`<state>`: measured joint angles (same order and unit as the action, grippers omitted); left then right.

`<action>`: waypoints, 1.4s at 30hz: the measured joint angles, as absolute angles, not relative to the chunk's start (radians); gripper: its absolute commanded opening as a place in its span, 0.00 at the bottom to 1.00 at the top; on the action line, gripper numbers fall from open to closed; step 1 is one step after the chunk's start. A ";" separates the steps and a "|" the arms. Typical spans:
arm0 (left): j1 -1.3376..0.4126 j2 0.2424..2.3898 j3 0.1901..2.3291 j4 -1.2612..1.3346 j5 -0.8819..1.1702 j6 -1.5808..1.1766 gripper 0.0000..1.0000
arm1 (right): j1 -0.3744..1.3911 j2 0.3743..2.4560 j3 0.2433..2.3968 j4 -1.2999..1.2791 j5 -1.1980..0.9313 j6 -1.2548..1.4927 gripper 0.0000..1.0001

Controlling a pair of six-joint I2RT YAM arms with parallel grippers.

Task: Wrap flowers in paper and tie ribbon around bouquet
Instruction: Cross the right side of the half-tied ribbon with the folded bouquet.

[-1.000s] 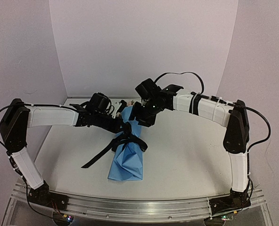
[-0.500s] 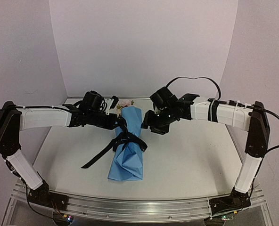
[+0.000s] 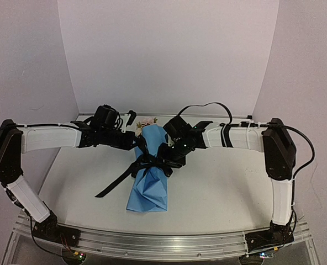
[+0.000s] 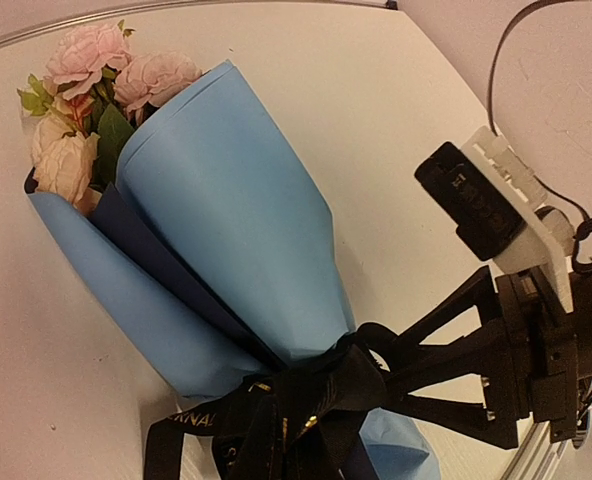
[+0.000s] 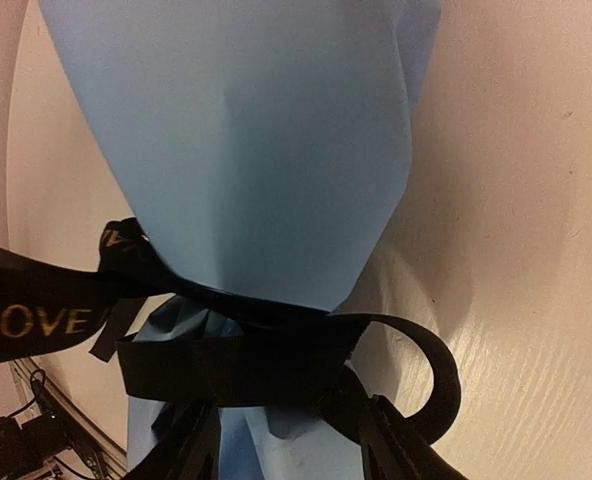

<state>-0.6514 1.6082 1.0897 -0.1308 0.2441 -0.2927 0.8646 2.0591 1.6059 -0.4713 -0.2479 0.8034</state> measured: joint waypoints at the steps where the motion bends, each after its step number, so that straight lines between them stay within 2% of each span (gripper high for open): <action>1: -0.651 1.607 1.090 -0.131 0.246 -0.291 0.00 | 0.865 2.065 1.607 -0.471 -0.251 0.804 0.50; 10: -0.647 1.590 1.085 -0.132 0.262 -0.286 0.00 | 0.863 2.092 1.632 -0.467 -0.268 0.815 0.45; 16: -0.645 1.584 1.084 -0.132 0.269 -0.284 0.00 | 0.858 2.118 1.643 -0.461 -0.285 0.829 0.37; 26: -0.641 1.584 1.083 -0.132 0.270 -0.284 0.00 | 0.853 2.129 1.643 -0.456 -0.289 0.860 0.00; 42: -0.622 1.564 1.050 -0.138 0.247 -0.287 0.00 | 0.852 2.058 1.642 -0.459 -0.259 0.857 0.00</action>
